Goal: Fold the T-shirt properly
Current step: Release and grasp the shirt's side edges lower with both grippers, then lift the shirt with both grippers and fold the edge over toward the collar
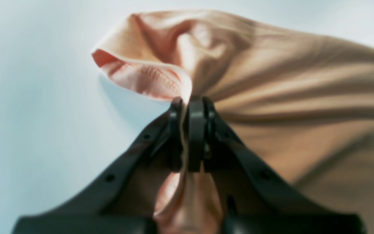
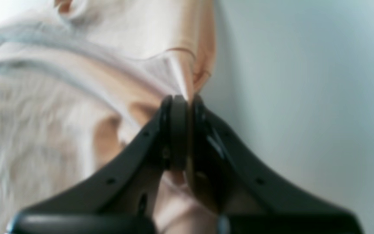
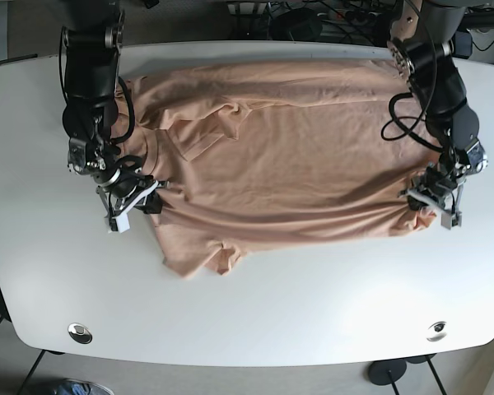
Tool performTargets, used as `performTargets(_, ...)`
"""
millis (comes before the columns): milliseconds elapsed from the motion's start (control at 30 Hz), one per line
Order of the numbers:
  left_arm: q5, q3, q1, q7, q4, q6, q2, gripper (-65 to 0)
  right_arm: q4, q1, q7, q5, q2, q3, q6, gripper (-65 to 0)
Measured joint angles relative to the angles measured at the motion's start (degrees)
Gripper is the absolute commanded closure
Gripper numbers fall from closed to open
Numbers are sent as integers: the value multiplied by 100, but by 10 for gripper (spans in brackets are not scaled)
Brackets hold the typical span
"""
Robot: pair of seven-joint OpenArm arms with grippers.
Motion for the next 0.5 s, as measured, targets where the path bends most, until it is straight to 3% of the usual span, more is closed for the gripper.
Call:
performTargets(67, 216, -251, 498, 599, 1099, -46, 162, 0, 586, -481, -221, 2, -9, 142, 52, -21)
performTargets(200, 81, -378, 1386, 883, 3123, -262, 555, 0, 1941, -1456, -667, -13, -44, 798, 48, -21)
performTargets(367, 92, -374, 1497, 988, 3971, -269, 603, 0, 2962, -1399, -1213, 7, -31, 881, 48, -21)
performTargets(500, 157, 243, 542, 990, 4026, -214, 560, 0, 2940, -522, -1650, -68, 2, 872, 31, -21)
